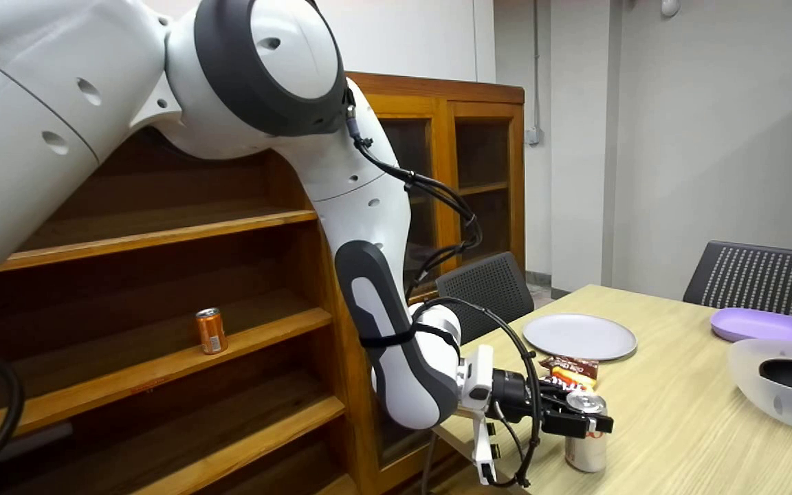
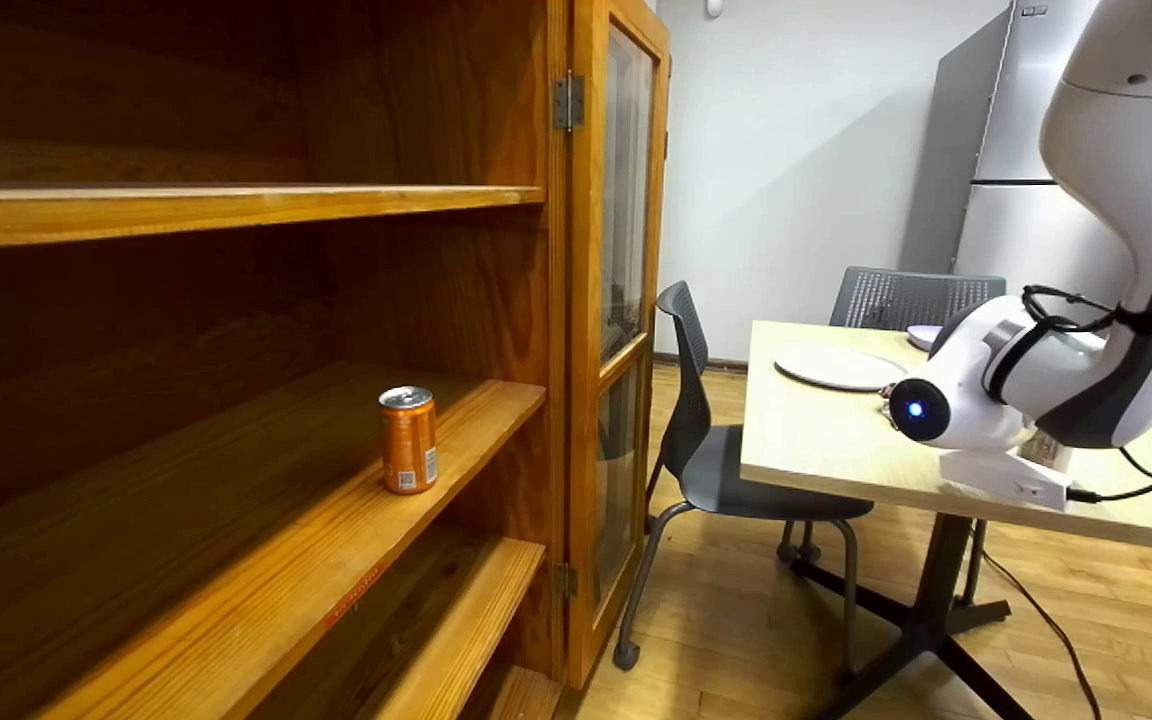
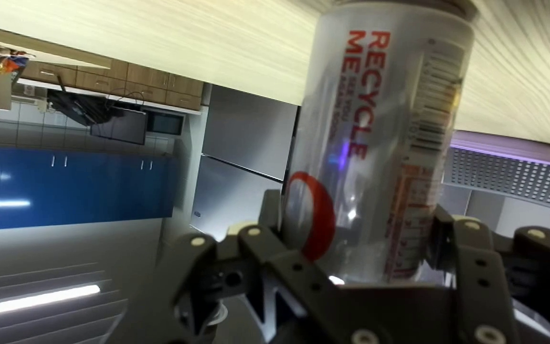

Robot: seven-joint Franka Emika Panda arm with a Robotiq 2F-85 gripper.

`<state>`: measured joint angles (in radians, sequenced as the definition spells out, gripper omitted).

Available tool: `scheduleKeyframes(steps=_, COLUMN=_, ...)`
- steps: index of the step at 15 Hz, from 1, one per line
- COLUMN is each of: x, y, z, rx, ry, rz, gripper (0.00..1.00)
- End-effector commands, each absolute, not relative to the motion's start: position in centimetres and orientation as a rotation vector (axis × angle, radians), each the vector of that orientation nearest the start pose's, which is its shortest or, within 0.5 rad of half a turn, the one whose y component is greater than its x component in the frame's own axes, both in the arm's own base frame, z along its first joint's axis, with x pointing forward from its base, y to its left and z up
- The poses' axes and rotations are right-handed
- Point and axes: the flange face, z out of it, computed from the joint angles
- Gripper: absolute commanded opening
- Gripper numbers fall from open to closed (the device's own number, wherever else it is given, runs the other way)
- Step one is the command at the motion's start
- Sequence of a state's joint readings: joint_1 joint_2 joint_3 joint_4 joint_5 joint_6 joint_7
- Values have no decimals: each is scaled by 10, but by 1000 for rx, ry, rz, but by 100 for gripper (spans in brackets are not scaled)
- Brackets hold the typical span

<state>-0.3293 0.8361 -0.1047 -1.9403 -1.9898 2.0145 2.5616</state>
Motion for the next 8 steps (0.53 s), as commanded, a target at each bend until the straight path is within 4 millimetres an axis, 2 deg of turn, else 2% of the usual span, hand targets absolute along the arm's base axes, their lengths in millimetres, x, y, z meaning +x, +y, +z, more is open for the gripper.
scheduleKeyframes(steps=1, x=505, y=-298, z=55, rx=1599, ry=-1039, rz=985, gripper=41)
scheduleKeyframes(steps=8, x=506, y=-282, z=69, rx=1613, ry=-1019, rz=1026, gripper=40)
